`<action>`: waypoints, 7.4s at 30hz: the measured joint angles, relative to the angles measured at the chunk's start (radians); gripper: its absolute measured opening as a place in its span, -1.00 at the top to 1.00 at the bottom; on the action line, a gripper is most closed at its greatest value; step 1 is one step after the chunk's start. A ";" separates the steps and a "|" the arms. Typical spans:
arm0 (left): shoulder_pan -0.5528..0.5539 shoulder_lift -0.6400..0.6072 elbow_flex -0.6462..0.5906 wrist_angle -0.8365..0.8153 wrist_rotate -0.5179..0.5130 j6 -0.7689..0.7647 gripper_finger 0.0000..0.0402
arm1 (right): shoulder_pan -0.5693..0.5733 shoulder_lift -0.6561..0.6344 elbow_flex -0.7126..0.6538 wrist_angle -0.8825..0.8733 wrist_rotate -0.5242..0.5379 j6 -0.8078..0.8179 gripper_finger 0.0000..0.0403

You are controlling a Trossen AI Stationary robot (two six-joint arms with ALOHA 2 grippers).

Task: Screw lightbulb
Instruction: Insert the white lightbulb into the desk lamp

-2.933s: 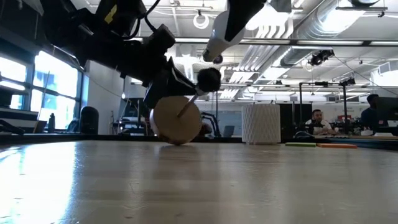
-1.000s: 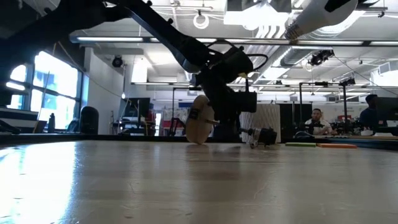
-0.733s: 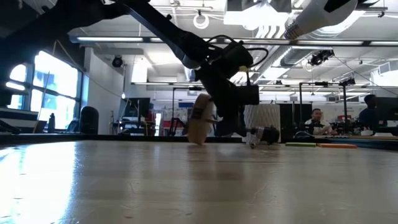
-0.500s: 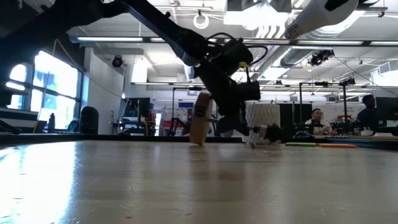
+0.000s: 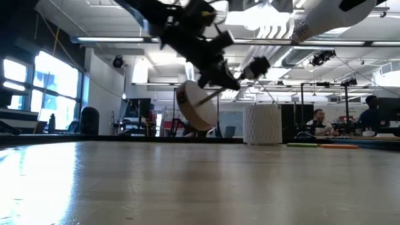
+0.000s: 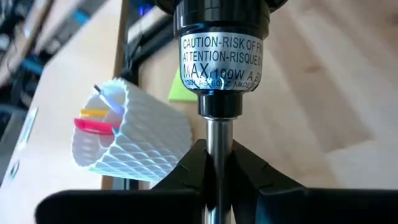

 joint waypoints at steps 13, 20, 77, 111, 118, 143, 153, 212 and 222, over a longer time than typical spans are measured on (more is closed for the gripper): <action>-0.064 -0.252 -0.572 0.498 0.022 0.017 0.86 | -0.194 0.039 0.075 0.326 0.038 -0.529 -0.15; -0.105 -0.259 -0.689 0.632 -0.006 0.007 0.86 | -0.279 0.039 0.136 0.389 0.037 -0.736 -0.15; -0.176 -0.252 -0.777 0.827 -0.034 0.041 0.85 | -0.511 0.036 0.141 0.474 -0.270 -0.871 -0.15; -0.190 -0.239 -0.811 0.954 0.048 0.014 0.86 | -0.451 0.035 0.164 0.479 -0.206 -0.493 -0.15; -0.171 -0.240 -0.809 0.967 0.115 0.005 0.86 | -0.456 0.034 0.220 0.460 -0.212 -0.606 -0.15; -0.190 -0.238 -0.770 0.971 0.123 -0.054 0.27 | -0.499 0.031 0.225 0.488 -0.264 -0.626 -0.15; -0.191 -0.237 -0.770 0.986 0.120 -0.018 0.37 | -0.499 0.030 0.225 0.484 -0.271 -0.612 -0.15; -0.274 -0.234 -0.770 1.135 -0.180 0.383 0.76 | -0.493 0.027 0.224 0.590 -0.171 0.300 -0.15; -0.276 -0.181 -0.772 1.215 -0.193 0.369 0.76 | -0.493 0.027 0.224 0.582 -0.184 0.283 -0.15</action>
